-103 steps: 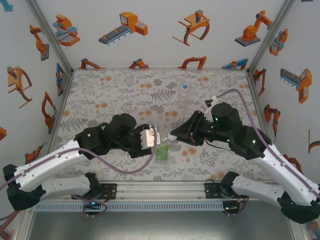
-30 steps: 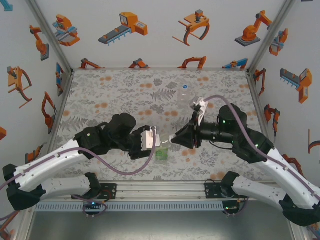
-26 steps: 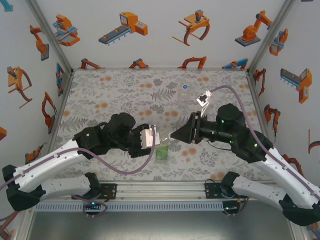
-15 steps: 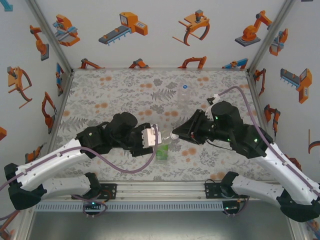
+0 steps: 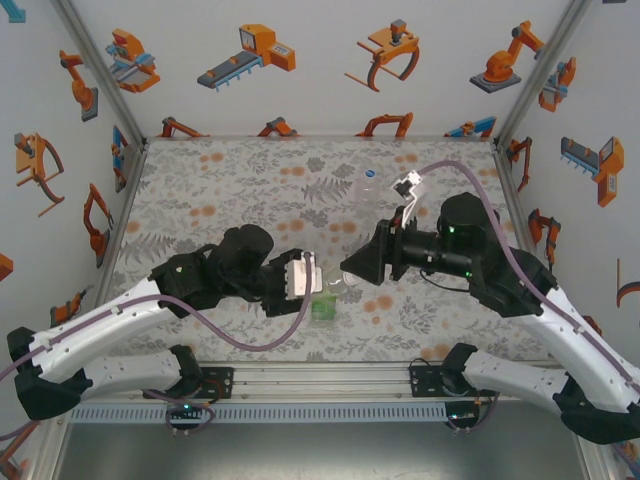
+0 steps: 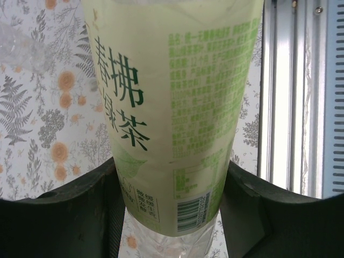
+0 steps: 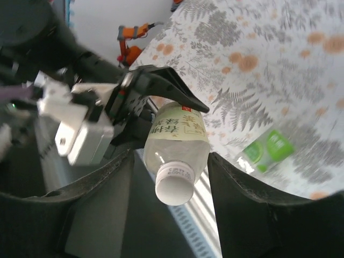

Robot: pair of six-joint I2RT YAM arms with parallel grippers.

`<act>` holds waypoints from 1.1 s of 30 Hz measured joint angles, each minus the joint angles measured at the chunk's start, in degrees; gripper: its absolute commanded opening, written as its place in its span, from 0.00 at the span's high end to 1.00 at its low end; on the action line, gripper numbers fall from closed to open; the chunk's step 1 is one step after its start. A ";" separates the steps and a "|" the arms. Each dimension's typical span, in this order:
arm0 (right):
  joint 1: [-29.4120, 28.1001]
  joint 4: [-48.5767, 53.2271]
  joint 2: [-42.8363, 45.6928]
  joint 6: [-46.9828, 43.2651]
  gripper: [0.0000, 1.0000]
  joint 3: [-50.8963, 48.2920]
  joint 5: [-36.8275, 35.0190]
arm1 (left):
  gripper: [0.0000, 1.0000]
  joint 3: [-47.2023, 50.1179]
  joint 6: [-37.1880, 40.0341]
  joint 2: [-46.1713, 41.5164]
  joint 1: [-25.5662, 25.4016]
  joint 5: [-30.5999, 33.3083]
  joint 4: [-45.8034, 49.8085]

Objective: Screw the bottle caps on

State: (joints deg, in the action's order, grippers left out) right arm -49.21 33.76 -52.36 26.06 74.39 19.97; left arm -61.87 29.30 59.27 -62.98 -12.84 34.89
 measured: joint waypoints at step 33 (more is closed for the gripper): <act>0.00 4.72 1.75 -55.91 0.56 0.52 21.16 | 0.95 -4.11 0.42 -0.72 0.00 -3.98 4.59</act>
State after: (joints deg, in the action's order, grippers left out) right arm -49.21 38.48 -50.61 -29.85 74.91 41.12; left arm -65.98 29.71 58.54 -62.98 -16.82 39.48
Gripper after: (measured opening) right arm 0.453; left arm 0.572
